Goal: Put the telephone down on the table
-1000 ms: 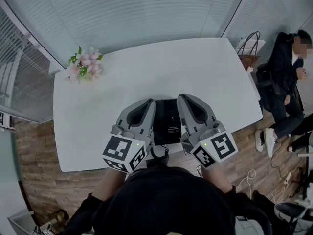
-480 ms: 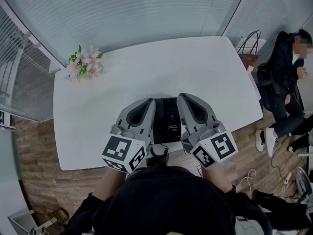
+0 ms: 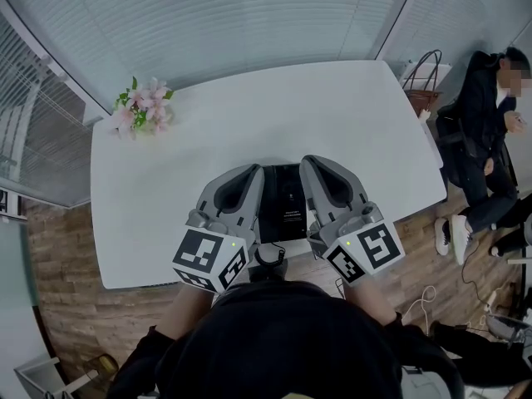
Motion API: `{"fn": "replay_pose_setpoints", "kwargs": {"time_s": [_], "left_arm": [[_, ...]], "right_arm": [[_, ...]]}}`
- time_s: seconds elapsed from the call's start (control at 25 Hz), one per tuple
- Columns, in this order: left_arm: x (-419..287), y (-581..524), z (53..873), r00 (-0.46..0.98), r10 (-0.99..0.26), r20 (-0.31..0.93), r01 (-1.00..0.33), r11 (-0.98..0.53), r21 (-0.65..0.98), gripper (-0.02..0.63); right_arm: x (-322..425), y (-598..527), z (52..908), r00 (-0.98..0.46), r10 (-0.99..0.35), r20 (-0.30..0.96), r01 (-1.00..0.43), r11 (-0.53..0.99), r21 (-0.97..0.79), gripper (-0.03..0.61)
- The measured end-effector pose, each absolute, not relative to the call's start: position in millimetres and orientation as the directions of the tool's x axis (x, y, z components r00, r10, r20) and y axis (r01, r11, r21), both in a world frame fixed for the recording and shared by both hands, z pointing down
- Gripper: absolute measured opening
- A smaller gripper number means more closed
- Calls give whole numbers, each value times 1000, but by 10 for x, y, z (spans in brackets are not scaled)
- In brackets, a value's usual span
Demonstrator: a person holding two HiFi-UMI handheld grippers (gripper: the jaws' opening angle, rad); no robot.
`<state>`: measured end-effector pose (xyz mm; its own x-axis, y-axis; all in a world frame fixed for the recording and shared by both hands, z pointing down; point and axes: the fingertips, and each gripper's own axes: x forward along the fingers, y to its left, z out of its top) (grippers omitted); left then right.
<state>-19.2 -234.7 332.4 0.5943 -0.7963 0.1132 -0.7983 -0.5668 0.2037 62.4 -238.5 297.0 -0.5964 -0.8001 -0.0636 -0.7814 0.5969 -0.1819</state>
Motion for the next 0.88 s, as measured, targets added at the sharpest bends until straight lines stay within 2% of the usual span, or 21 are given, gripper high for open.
{"fn": "replay_pose_setpoints", "kwargs": {"time_s": [0.4, 0.56, 0.88], "left_arm": [[-177, -2342, 3282, 591, -799, 108, -801, -565, 198, 14], [-160, -2323, 3269, 591, -800, 104, -801, -566, 192, 14], [-167, -2295, 3283, 589, -801, 106, -803, -566, 189, 14]], "right_arm": [[636, -2380, 2941, -598, -799, -65, -782, 600, -171, 5], [695, -2360, 2887, -588, -801, -109, -775, 597, -209, 5], [693, -2327, 2888, -578, -810, -98, -794, 586, -161, 3]]}}
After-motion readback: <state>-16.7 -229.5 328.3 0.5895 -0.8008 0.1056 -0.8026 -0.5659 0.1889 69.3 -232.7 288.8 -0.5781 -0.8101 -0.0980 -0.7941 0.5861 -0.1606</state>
